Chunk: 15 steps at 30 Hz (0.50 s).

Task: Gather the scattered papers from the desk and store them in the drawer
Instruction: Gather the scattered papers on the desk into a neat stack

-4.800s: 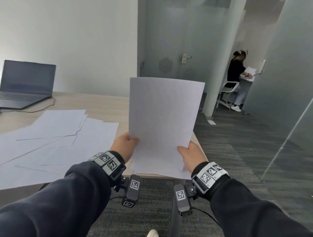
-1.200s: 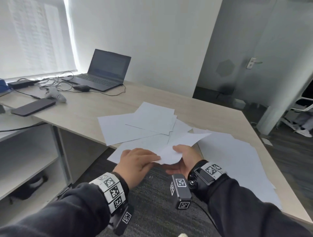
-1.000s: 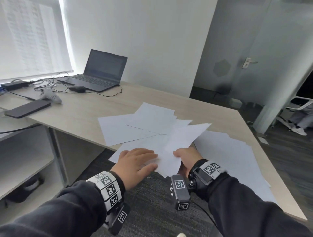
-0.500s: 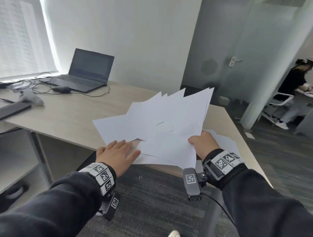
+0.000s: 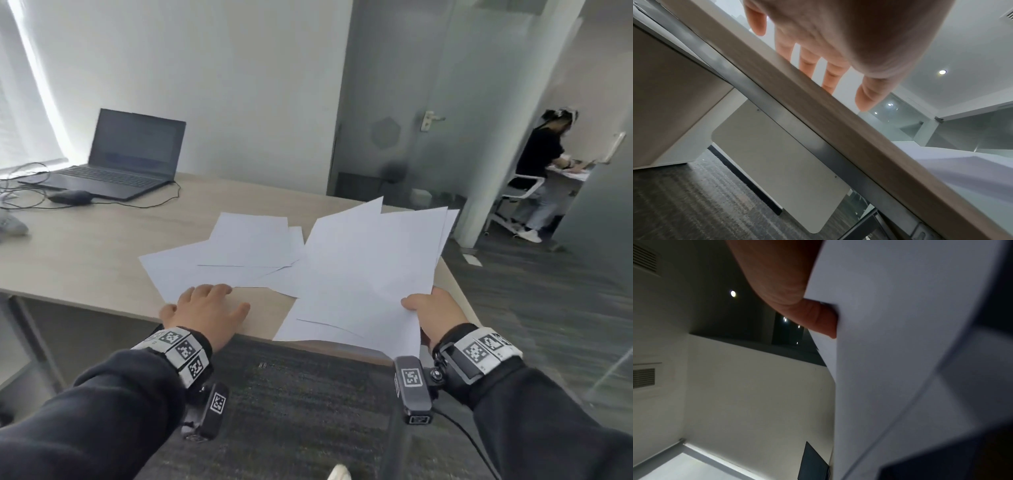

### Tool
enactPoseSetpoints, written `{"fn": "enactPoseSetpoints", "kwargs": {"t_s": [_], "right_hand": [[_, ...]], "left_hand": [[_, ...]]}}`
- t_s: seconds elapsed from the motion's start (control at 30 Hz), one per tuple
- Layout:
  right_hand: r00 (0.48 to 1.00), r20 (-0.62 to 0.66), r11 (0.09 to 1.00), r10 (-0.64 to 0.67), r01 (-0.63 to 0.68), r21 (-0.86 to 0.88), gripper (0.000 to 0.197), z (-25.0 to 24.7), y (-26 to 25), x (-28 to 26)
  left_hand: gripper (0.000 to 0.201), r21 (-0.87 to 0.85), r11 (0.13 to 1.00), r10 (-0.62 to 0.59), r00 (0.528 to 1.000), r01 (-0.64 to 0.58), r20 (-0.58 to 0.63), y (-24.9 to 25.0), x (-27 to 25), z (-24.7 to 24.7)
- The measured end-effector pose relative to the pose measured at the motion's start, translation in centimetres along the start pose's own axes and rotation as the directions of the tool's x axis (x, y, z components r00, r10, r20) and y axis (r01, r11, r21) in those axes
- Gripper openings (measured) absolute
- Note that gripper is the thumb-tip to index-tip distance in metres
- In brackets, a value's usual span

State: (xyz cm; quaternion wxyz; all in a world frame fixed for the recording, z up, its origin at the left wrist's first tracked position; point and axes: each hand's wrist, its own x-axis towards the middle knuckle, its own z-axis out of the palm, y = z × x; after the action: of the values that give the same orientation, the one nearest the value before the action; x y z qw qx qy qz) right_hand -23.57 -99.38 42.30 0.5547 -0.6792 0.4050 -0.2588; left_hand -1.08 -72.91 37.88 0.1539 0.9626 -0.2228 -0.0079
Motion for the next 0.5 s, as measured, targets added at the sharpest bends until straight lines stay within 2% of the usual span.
{"fn": "enactPoseSetpoints", "kwargs": {"t_s": [0.1,0.2,0.33,0.43,0.5], "right_hand": [[1.000,-0.023,0.998,0.011,-0.010,0.066,0.018,-1.9,0.4,-0.8],[0.998,-0.056,0.992,0.040,-0.033,0.125,0.021,-4.2,1.3,-0.8],[0.992,-0.104,0.984,0.072,-0.054,0.169,0.019,-7.0,2.7,-0.6],[0.991,-0.099,0.978,0.085,-0.064,0.197,0.019,-8.8,3.5,-0.9],[0.993,-0.078,0.972,0.089,-0.070,0.224,0.019,-9.7,3.9,-1.2]], "left_hand": [[0.056,-0.068,0.992,0.104,0.994,-0.105,-0.022,2.0,-0.1,0.0],[0.060,-0.047,0.985,0.170,0.983,-0.167,0.069,4.6,-0.4,0.4],[0.066,0.081,0.992,0.079,0.966,-0.101,0.245,6.9,-0.1,1.6],[0.069,0.073,0.995,0.046,0.969,-0.065,0.244,8.0,0.3,2.2],[0.069,0.020,0.997,0.071,0.976,-0.077,0.206,8.8,0.2,2.1]]}}
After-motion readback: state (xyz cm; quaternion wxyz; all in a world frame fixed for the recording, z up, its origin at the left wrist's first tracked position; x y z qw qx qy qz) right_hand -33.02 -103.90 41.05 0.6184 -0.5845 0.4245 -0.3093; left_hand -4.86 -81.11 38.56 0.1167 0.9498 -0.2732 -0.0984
